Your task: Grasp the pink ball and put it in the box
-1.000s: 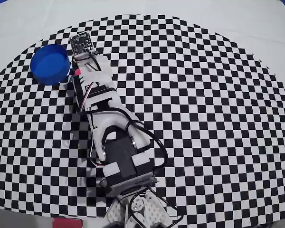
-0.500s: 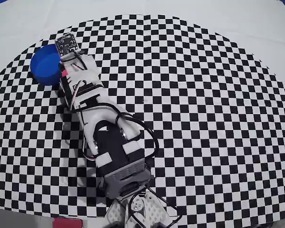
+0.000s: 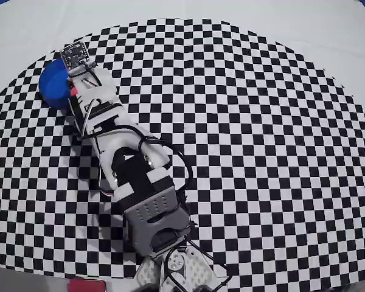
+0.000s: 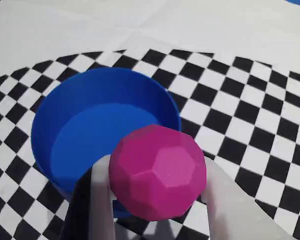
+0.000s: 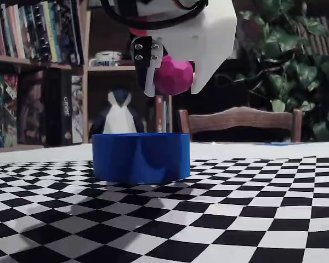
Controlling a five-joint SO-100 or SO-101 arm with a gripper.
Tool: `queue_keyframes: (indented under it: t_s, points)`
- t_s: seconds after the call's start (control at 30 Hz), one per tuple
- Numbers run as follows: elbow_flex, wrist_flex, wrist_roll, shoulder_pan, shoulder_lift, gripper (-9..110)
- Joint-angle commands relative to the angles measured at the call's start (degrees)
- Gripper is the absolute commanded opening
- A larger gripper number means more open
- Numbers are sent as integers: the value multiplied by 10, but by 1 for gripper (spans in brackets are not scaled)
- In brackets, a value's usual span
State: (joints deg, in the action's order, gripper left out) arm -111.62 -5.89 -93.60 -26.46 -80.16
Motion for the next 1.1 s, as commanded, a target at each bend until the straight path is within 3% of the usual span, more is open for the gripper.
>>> queue_keyframes:
  t_s: [0.0, 1.07]
  points:
    - [36, 4, 4, -6, 1, 0]
    - [204, 41, 5, -23, 132, 0]
